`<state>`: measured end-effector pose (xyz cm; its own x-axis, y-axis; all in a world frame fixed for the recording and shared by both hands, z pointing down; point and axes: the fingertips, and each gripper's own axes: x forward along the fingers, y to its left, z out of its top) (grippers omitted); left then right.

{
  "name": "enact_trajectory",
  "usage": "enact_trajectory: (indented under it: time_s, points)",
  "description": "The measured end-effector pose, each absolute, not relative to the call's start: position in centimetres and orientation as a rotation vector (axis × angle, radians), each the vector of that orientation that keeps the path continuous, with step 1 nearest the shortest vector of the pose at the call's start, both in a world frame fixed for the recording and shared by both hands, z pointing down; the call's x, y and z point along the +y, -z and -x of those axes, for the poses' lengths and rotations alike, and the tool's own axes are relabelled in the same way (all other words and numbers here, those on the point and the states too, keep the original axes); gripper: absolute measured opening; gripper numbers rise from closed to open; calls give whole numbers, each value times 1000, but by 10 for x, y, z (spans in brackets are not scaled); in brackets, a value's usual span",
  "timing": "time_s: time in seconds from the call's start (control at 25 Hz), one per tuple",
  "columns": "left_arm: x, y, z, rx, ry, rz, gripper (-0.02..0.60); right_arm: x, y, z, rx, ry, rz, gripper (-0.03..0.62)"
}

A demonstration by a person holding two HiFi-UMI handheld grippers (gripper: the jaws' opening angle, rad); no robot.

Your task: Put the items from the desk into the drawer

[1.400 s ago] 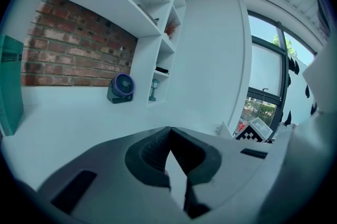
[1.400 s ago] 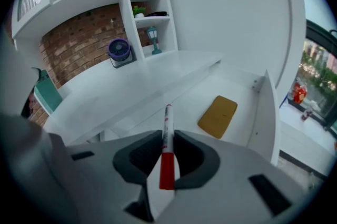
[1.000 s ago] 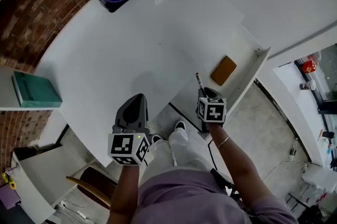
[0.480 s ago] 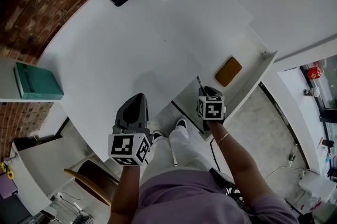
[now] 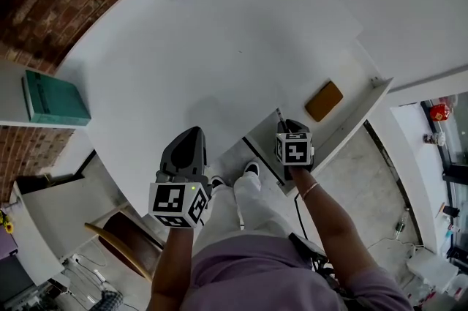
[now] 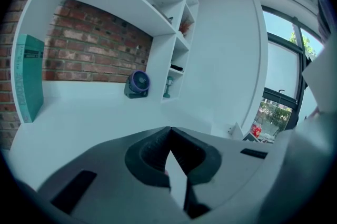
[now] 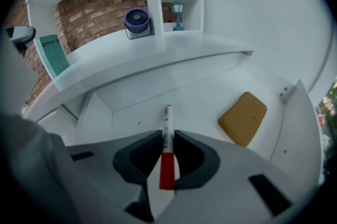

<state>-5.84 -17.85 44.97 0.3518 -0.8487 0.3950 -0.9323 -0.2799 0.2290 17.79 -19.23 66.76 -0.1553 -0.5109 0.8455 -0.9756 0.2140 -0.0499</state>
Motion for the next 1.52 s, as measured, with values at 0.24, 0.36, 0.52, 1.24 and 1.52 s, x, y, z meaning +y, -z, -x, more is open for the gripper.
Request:
enact_trajectory:
  time_s: [0.24, 0.36, 0.52, 1.24, 1.52]
  points:
    - [-177, -453, 67, -1571, -269, -2184, 0, -190, -678, -175, -1758, -813, -1339, 72]
    - [-178, -453, 70, -1574, -267, -2179, 0, -189, -683, -174, -1745, -810, -1318, 71]
    - [-180, -453, 73, -1579, -263, -2170, 0, -188, -688, -173, -1728, -794, -1288, 71]
    - [-183, -457, 81, -1588, -266, -2153, 0, -185, -702, -170, -1692, -744, -1232, 72]
    - [-183, -454, 82, -1588, -260, -2153, 0, -185, -701, -172, -1698, -770, -1257, 91]
